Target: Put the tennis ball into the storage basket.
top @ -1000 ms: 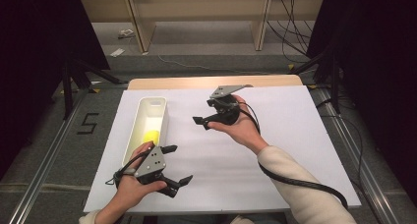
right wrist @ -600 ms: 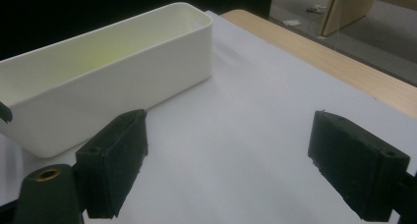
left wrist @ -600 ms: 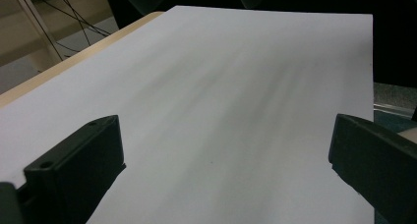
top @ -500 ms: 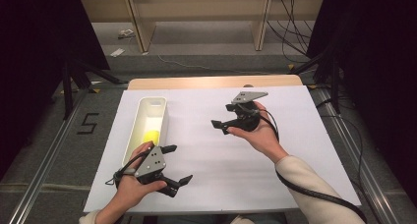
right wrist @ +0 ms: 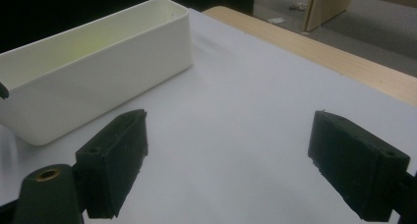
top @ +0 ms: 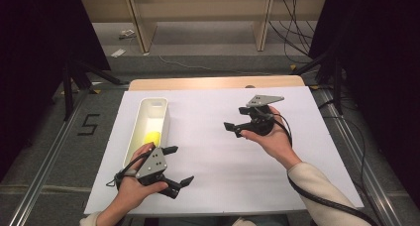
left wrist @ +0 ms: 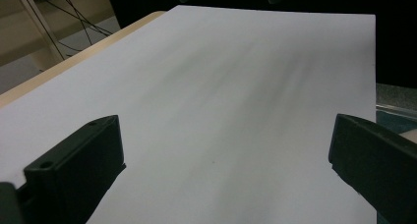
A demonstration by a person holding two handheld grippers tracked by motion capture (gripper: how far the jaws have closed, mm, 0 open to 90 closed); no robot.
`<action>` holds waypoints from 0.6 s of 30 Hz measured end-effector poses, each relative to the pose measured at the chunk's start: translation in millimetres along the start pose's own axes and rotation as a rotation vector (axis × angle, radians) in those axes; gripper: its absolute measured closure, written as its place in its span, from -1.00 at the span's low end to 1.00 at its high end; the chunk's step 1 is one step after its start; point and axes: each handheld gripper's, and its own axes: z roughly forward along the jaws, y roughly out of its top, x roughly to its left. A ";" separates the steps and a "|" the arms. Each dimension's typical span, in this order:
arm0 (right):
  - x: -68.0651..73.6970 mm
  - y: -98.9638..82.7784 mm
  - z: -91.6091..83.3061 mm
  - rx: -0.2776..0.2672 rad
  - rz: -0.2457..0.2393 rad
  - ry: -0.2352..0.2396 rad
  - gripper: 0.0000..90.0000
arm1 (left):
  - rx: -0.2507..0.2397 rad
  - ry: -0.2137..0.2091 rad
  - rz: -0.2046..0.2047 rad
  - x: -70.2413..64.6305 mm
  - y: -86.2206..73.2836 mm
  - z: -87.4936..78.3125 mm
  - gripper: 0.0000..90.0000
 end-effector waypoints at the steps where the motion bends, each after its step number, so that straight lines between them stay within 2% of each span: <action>1: -0.2 -0.9 -0.6 0.001 0.001 -0.001 -0.65 | 0.000 0.000 0.000 0.0 0.0 0.0 -1.00; 18: -7.4 -11.5 -16.9 0.001 0.022 -0.022 -0.65 | 0.000 0.005 -0.005 1.0 -0.1 -0.4 -1.00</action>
